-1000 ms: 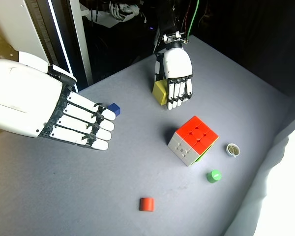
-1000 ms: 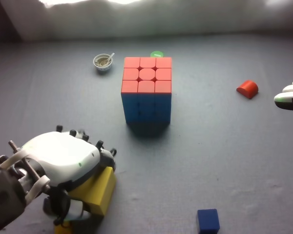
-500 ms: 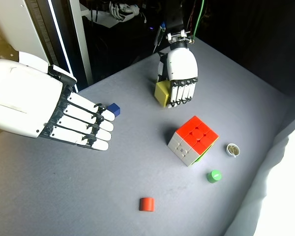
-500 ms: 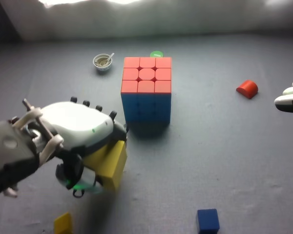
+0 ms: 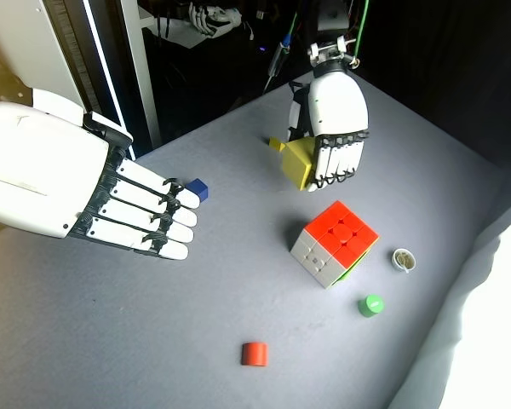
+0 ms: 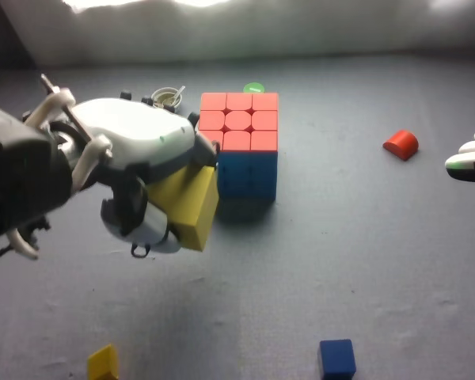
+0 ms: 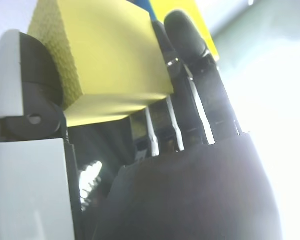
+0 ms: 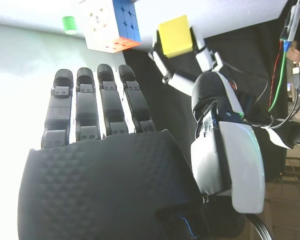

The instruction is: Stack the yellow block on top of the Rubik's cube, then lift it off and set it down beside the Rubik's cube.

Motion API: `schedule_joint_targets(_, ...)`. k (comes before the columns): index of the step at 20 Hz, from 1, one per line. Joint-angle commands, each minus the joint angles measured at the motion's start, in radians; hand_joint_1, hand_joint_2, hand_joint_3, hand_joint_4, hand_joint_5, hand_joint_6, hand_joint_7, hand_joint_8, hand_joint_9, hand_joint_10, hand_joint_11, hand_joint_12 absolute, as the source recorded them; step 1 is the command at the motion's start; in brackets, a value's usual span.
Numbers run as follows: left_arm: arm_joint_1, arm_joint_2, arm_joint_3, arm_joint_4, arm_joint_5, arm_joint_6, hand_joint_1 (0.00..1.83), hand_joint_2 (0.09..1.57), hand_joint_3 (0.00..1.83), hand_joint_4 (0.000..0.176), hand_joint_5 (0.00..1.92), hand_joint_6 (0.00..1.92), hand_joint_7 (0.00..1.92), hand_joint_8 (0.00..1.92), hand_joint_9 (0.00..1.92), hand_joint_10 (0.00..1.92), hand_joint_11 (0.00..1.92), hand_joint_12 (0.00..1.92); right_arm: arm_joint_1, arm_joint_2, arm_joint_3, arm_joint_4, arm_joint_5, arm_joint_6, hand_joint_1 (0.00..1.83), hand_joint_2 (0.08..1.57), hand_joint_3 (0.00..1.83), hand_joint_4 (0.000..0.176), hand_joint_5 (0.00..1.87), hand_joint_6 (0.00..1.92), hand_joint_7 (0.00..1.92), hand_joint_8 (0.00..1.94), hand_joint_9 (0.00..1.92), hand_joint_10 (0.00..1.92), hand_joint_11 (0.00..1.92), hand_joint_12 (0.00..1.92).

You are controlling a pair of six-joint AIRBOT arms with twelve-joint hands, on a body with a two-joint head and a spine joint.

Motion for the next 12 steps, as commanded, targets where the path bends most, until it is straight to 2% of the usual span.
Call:
schedule_joint_targets(1,-0.03,0.012,0.006,-0.009,-0.012,0.043,1.25,1.12,0.0,0.0,1.05,0.71,0.9,1.3,0.79,1.07,0.6,1.36,0.01,0.013,0.002,0.034,0.039,0.002,0.0,1.25,0.0,0.0,0.09,0.01,0.08,0.01,0.02,0.01,0.0,0.0)
schedule_joint_targets(5,-0.088,0.004,0.029,-0.077,-0.008,0.119,1.25,1.13,0.0,0.0,1.03,0.74,0.89,1.33,0.76,1.1,0.55,1.42,0.01,0.013,0.002,0.034,0.039,0.002,0.0,1.25,0.0,0.0,0.08,0.0,0.07,0.0,0.01,0.0,0.0,0.0)
schedule_joint_targets(9,-0.117,-0.024,0.068,-0.08,0.008,0.129,1.25,1.13,0.0,0.0,1.04,0.71,0.89,1.34,0.73,1.12,0.52,1.44,0.01,0.013,0.002,0.034,0.039,0.002,0.0,1.24,0.0,0.0,0.07,0.0,0.07,0.0,0.01,0.0,0.0,0.0)
schedule_joint_targets(10,-0.121,-0.038,0.084,-0.079,0.02,0.129,1.25,1.14,0.0,0.0,1.02,0.75,0.89,1.34,0.73,1.12,0.51,1.44,0.011,0.013,0.002,0.034,0.039,0.002,0.0,1.25,0.0,0.0,0.08,0.0,0.08,0.0,0.02,0.01,0.0,0.0)
schedule_joint_targets(12,-0.128,-0.076,0.126,-0.073,0.044,0.131,1.25,1.12,0.0,0.0,1.06,0.68,0.93,1.28,0.8,1.1,0.63,1.36,0.011,0.013,0.002,0.034,0.039,0.002,0.0,1.25,0.0,0.0,0.06,0.0,0.06,0.0,0.01,0.0,0.0,0.0)
